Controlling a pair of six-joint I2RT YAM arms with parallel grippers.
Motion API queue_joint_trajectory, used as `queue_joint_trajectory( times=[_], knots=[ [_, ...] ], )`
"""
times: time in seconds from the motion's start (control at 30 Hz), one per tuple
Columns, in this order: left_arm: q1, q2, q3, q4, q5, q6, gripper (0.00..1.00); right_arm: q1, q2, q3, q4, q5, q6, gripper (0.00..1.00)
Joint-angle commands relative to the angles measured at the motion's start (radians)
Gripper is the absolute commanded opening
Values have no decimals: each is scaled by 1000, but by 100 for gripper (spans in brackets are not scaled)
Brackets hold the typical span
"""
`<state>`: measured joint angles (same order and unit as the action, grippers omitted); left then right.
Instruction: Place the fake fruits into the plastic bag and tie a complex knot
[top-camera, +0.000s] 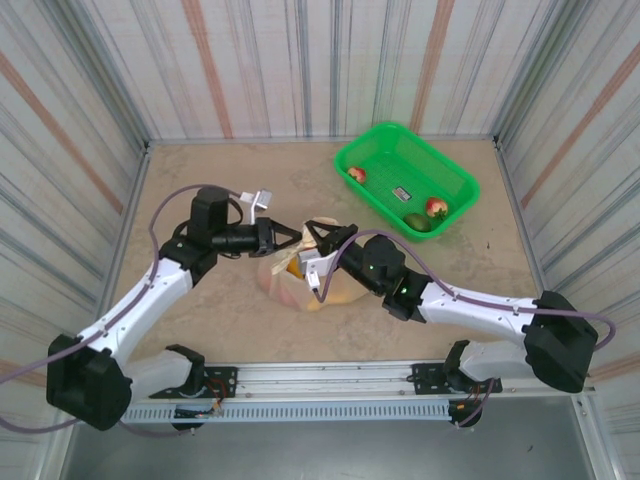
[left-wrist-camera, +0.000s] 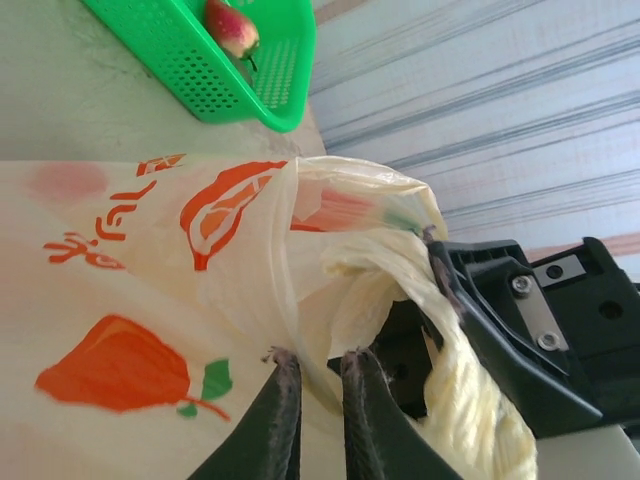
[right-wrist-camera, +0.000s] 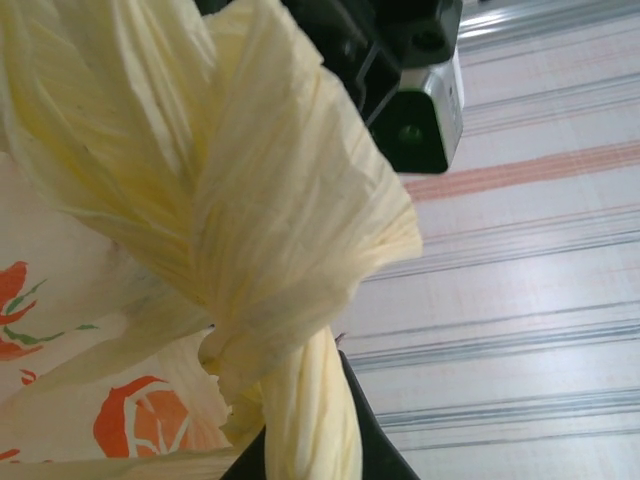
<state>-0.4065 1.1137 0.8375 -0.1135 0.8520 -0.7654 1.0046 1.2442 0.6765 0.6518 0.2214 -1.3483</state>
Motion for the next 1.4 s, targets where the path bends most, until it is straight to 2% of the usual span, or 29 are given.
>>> queue_joint_trajectory(
  times=[0.0,0.07,0.17,0.3,0.47,0.7,0.93,1.03,1.17,1.3,1.37],
  knots=[
    [11,-65,-70,105,2,-116,30,16,10,8,95,30,-32,0],
    [16,-64,-102,189,25,-188,37,31,24,-7,98,49,-48,0],
    [50,-66,-89,167,42,-198,36,51,53,-15,90,76,-94,0],
    [95,-90,-41,2,-8,-91,35,53,91,1,79,75,-157,0],
    [103,-75,34,-150,-57,21,34,7,176,81,137,31,-278,0],
    [111,-88,204,-472,-262,225,34,-13,314,174,320,-19,-416,0],
    [111,-125,248,-577,-412,308,34,40,417,138,517,48,-506,0],
    [111,-121,233,-542,-390,294,34,69,448,114,570,77,-512,0],
    [111,-85,216,-459,-289,254,37,85,497,104,621,85,-534,0],
    [122,-49,216,-446,-270,216,49,98,520,100,666,91,-546,0],
    [134,-33,191,-415,-232,182,50,103,526,95,674,91,-551,0]
  ],
)
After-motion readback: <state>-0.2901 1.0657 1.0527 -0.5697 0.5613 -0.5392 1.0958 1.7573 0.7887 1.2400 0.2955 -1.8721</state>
